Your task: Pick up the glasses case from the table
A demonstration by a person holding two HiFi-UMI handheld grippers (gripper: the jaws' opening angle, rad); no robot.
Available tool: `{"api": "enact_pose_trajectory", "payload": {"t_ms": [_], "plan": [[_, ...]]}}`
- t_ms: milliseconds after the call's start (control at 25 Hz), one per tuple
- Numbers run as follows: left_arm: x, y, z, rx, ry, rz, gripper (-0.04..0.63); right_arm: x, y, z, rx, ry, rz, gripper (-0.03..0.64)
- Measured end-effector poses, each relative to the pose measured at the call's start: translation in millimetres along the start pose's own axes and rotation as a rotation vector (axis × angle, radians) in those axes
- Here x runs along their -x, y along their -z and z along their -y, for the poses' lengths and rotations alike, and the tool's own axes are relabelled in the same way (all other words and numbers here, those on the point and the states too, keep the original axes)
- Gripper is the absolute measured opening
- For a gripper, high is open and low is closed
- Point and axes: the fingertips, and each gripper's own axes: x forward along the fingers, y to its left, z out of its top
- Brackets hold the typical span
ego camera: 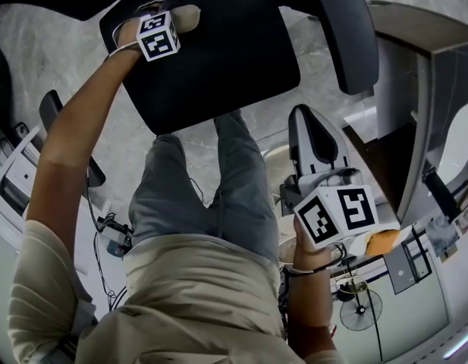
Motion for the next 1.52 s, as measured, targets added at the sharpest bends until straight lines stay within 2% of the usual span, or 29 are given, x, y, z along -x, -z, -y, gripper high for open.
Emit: {"api": "enact_pose_trajectory", "payload": {"t_ms": [320,800,1120,1520], "plan": [[26,6,-6,0.177,-0.046,0.082,0.396,3,-7,-13,0.012,-0.005,0.011,0.028],[102,-12,-27,0.399,-0.187,0.332,0.396,6,-28,-46,0.045,-0.025,0.048,0.028],[201,-27,-43,0.526,-0.294,0.528,0.396,18,-59,-79,0.065,-0.057,0.102,0.028],[362,-41,-61,0.555,-0.424,0.777,0.396,36,-111,-139,0.158,-0.112,0.191,0.026]]}}
